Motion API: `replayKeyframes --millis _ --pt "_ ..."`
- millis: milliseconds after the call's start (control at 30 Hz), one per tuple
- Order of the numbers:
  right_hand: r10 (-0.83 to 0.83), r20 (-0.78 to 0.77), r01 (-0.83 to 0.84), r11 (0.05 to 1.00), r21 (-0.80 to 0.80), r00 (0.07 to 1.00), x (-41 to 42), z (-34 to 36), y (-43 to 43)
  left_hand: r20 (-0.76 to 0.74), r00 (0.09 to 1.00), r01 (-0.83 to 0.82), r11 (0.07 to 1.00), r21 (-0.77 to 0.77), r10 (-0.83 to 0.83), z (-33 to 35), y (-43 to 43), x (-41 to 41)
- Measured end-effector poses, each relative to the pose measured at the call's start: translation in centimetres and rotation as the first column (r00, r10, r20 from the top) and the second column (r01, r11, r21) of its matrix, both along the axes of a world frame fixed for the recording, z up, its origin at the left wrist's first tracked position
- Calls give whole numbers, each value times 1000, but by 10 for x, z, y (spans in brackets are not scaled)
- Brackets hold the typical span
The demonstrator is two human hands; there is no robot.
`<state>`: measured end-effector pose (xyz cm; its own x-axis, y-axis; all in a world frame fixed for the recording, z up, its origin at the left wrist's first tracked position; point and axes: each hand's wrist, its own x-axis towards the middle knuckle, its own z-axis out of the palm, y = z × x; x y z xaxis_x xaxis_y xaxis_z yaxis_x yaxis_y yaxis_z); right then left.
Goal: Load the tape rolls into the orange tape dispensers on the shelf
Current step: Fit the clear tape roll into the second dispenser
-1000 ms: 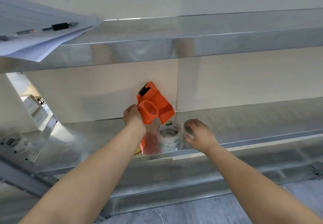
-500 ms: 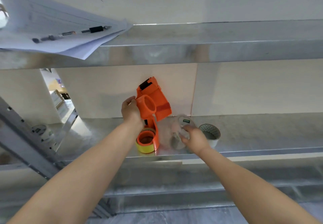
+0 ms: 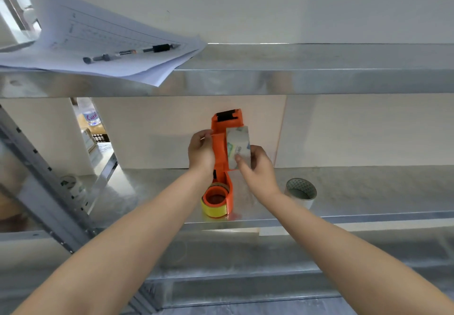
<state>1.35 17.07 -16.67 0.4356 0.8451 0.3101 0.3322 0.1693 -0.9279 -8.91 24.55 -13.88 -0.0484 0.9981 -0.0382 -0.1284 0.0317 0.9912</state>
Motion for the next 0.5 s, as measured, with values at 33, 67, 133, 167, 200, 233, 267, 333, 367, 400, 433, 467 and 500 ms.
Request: replayKeyframes --millis 33,67,133,167,200,233,267,333,367,400,433,467,500 --pt "10 10 -11 1000 7 1000 -6 0 1 0 1000 15 1000 13 -15 2 -2 0" --pt "18 29 -19 1000 17 999 -11 1 1 10 999 31 999 20 -31 3 -4 -2" --pt "51 98 -55 998 37 994 -21 0 3 47 998 47 999 26 -48 6 -8 -5" --pt "72 129 -77 996 39 989 -26 0 4 60 997 49 998 25 -51 7 -9 -8" --pt "91 140 -97 995 33 986 -29 0 5 71 996 53 998 20 -54 8 -9 -10" --pt "110 144 -115 993 28 983 -32 0 6 85 994 62 998 10 -62 10 -10 -12" --pt "123 160 -130 991 30 979 -33 0 8 97 992 78 997 -5 -77 12 -11 -14" --pt "140 230 -151 988 32 963 -33 -1 10 114 987 117 993 -29 -113 15 -14 -18" --pt "156 257 -167 986 21 954 -32 -3 11 112 985 132 991 -17 -130 15 -16 -20" --pt "171 261 -177 984 0 950 -31 -4 13 96 984 147 989 12 -147 14 -18 -22" --pt "175 236 -175 984 -24 956 -31 -5 15 77 983 164 986 39 -167 13 -19 -24" --pt "158 165 -153 987 -40 974 -32 -4 18 57 981 181 982 57 -184 11 -20 -26" --pt "116 44 -114 992 -45 992 -35 -1 22 41 979 195 979 65 -198 9 -21 -27"
